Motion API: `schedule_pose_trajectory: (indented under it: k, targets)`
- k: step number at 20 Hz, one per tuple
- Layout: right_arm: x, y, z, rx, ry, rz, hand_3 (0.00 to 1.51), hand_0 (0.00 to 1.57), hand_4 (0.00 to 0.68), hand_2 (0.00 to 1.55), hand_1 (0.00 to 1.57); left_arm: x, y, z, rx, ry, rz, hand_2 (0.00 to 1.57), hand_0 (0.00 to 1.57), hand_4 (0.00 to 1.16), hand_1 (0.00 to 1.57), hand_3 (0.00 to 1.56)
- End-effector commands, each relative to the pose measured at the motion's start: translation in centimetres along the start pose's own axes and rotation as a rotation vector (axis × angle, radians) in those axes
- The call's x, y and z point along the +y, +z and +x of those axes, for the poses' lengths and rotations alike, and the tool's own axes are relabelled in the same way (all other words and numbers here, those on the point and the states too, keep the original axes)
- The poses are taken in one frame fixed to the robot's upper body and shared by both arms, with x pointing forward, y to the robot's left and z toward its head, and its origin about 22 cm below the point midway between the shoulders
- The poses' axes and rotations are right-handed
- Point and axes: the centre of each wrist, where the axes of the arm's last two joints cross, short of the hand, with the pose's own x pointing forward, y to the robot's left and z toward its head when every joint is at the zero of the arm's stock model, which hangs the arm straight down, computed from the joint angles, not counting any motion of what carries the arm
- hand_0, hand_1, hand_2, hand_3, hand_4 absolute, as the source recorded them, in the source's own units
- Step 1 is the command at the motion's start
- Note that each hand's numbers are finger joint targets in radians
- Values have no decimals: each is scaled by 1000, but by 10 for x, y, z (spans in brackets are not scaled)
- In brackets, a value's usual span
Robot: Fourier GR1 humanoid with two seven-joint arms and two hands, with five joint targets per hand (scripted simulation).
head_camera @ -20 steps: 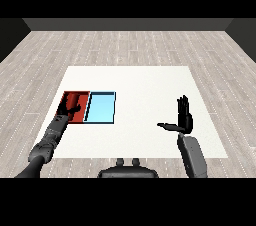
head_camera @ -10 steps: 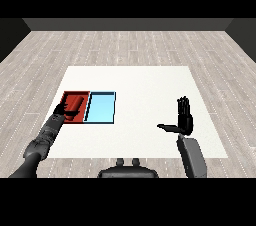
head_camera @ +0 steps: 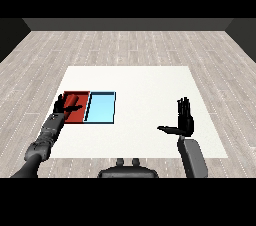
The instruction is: Pick the red can and put it in the red box
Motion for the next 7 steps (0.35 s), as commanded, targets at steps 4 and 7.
schedule_pose_trajectory:
  k: [4,7]
  targets:
    - [0,5,2,11,-25,39,0,0,0,0,0,-4,-1,49,-507,481,69,0,0,0,0,0]
    - [-1,1,3,1,-22,38,0,0,0,0,0,-31,13,59,-646,578,-11,0,0,0,0,0]
